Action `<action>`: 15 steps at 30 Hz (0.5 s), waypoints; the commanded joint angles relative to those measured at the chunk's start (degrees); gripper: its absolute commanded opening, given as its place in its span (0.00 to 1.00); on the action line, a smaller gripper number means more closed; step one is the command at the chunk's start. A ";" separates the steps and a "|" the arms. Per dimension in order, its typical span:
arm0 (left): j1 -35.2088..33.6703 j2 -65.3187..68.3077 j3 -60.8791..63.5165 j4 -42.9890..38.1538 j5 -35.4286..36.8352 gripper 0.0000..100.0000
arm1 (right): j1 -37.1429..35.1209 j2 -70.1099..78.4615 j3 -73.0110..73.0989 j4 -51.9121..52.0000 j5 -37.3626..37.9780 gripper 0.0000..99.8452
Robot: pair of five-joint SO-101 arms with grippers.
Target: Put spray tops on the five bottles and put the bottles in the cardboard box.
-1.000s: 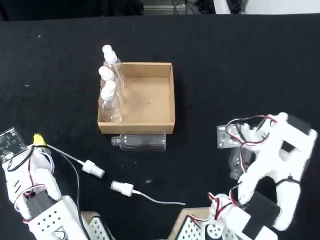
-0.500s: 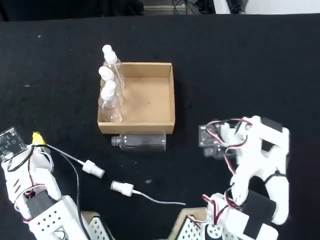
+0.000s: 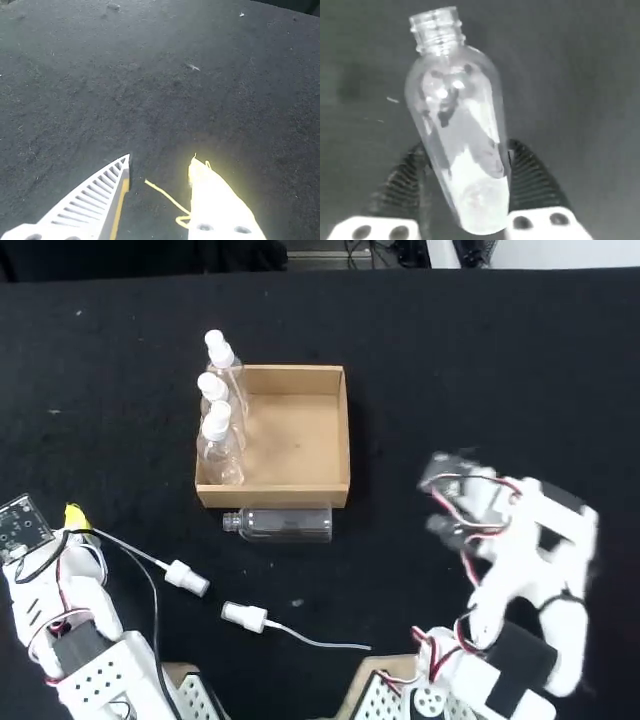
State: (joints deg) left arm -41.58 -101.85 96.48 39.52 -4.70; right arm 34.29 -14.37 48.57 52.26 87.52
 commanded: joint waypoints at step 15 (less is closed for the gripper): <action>-0.04 0.09 1.01 -1.41 0.70 0.07 | 5.63 -0.31 -5.67 7.91 -31.74 0.22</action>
State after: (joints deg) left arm -41.58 -101.85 96.48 39.52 -4.70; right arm 43.52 -14.37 47.78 55.52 56.48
